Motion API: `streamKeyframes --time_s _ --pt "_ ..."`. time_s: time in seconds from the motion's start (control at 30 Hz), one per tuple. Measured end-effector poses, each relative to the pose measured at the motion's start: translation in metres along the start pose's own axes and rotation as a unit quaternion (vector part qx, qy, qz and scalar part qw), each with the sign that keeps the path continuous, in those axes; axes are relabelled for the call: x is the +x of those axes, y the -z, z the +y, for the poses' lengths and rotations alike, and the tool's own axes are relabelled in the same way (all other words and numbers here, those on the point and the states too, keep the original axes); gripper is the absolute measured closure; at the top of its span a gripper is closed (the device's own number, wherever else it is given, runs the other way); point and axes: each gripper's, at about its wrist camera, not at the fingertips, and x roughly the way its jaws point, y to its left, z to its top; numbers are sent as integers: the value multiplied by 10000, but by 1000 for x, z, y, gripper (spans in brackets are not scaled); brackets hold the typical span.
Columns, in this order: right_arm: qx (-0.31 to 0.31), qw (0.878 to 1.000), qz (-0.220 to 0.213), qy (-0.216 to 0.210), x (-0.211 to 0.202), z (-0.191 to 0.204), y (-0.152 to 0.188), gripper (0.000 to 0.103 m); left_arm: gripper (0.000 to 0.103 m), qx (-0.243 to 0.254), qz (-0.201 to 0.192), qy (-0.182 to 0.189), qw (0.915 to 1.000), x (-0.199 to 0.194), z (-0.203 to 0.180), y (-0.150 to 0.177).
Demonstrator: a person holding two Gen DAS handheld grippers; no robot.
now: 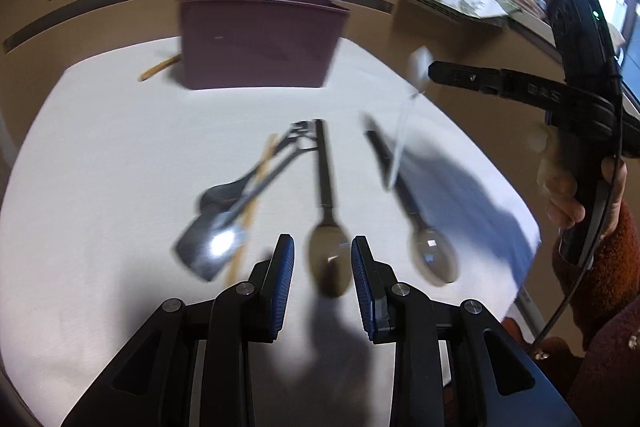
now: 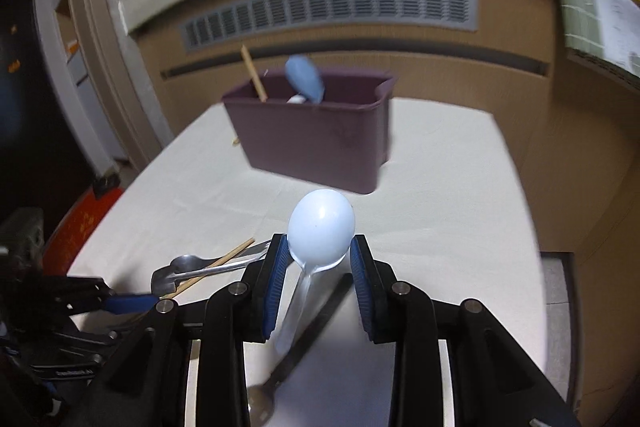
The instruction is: Organize utensils
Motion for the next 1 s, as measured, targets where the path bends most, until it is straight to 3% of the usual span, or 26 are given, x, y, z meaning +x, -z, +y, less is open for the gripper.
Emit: streamKeyframes --time_s 0.03,0.2,0.3,0.4,0.5,0.6,0.77,0.93,1.0 --pt "84 10000 -22 32 -6 -7 1 103 72 83 14 47 10000 2 -7 -3" --pt "375 9989 -26 271 -13 -32 6 99 72 308 130 216 9992 15 -34 -16" --pt "407 9984 327 203 -6 -38 15 97 72 357 185 278 9988 20 -45 -20" --pt "460 9948 870 -246 4 -46 31 97 72 360 337 492 9976 26 -54 -21" --pt "524 9941 947 -22 5 -53 45 97 72 523 438 496 9964 34 -67 -23" --pt "488 9943 878 372 0 -57 54 97 72 706 524 315 9956 46 -81 -29" --pt "354 9923 925 740 -2 -61 60 97 72 1242 566 -542 9892 68 -96 -26" --pt "863 9872 1334 -128 11 -70 71 92 72 930 498 -951 9899 63 -59 -28" --pt "1094 9857 1248 -309 16 -73 72 89 72 679 465 -1102 9905 59 -40 -32"
